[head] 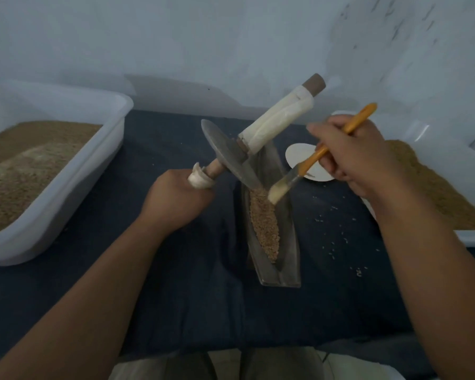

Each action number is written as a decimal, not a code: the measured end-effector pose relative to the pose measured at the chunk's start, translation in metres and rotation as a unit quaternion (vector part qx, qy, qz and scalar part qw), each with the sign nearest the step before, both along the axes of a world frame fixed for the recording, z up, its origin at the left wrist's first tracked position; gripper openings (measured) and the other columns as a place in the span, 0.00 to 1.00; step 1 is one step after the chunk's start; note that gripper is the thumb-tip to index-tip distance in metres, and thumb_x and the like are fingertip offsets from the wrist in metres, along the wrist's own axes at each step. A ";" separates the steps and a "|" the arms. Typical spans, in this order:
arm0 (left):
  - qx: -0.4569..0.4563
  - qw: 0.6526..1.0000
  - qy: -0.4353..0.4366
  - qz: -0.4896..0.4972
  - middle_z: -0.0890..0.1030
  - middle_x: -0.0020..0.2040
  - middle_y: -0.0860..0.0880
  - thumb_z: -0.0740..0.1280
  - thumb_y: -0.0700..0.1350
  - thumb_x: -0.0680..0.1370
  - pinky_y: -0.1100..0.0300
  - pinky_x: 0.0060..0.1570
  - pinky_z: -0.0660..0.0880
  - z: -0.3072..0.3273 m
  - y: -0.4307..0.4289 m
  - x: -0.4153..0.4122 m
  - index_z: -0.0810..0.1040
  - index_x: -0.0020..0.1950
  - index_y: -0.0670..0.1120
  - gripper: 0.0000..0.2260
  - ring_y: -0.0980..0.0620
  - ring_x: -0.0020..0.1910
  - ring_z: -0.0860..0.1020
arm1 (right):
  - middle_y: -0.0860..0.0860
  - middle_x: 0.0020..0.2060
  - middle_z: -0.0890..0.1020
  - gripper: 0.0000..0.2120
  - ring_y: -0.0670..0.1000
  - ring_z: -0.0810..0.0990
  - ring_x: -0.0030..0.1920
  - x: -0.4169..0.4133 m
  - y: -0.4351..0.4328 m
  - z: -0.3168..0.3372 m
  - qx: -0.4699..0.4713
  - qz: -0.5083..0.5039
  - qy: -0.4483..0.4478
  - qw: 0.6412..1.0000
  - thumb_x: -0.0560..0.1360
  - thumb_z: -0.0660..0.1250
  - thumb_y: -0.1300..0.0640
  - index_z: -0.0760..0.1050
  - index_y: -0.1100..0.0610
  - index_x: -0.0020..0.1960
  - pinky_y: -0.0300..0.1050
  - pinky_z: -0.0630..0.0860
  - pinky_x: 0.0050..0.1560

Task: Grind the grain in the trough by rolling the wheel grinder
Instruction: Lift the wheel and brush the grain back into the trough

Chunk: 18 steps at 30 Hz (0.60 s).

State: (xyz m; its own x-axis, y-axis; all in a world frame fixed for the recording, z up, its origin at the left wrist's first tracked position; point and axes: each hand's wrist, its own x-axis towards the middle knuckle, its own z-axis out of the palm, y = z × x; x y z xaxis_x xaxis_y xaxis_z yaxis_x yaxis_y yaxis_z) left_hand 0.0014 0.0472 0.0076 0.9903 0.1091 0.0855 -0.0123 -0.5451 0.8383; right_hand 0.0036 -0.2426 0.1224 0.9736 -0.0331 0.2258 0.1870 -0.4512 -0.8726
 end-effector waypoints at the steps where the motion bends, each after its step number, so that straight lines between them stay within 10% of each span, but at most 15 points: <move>1: 0.001 1.000 0.002 0.001 0.80 0.29 0.55 0.67 0.56 0.64 0.57 0.31 0.72 0.000 0.000 0.000 0.79 0.39 0.55 0.08 0.59 0.27 0.77 | 0.56 0.23 0.73 0.18 0.51 0.64 0.21 -0.003 -0.002 -0.002 0.010 0.042 0.044 0.998 0.76 0.70 0.46 0.74 0.54 0.33 0.37 0.59 0.22; 5: -0.005 1.000 0.012 -0.001 0.79 0.28 0.55 0.68 0.56 0.63 0.57 0.31 0.71 0.001 -0.001 -0.002 0.80 0.38 0.56 0.07 0.60 0.25 0.75 | 0.54 0.23 0.73 0.17 0.49 0.64 0.21 -0.008 0.002 -0.024 -0.067 0.170 0.201 0.962 0.79 0.68 0.54 0.73 0.50 0.32 0.36 0.59 0.22; 11: 0.002 1.000 0.018 -0.005 0.81 0.30 0.55 0.69 0.54 0.65 0.55 0.34 0.74 0.001 0.000 -0.001 0.80 0.38 0.55 0.06 0.56 0.29 0.79 | 0.52 0.24 0.77 0.15 0.47 0.73 0.22 -0.002 0.009 -0.031 -0.135 0.079 0.046 0.987 0.78 0.66 0.53 0.72 0.50 0.33 0.37 0.67 0.22; 18: 0.009 1.000 0.012 0.002 0.81 0.31 0.54 0.69 0.56 0.65 0.53 0.33 0.75 -0.001 0.000 0.000 0.80 0.39 0.55 0.07 0.54 0.29 0.79 | 0.52 0.24 0.75 0.14 0.49 0.70 0.22 -0.011 0.009 -0.031 -0.138 0.165 0.142 0.966 0.76 0.68 0.51 0.72 0.50 0.33 0.40 0.66 0.25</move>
State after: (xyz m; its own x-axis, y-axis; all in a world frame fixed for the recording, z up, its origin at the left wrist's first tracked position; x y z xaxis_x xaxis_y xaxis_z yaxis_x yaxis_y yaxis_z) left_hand 0.0018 0.0471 0.0063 0.9916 0.1121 0.0639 0.0099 -0.5603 0.8282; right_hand -0.0074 -0.2336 0.0917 0.9446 0.3139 -0.0960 0.1320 -0.6311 -0.7644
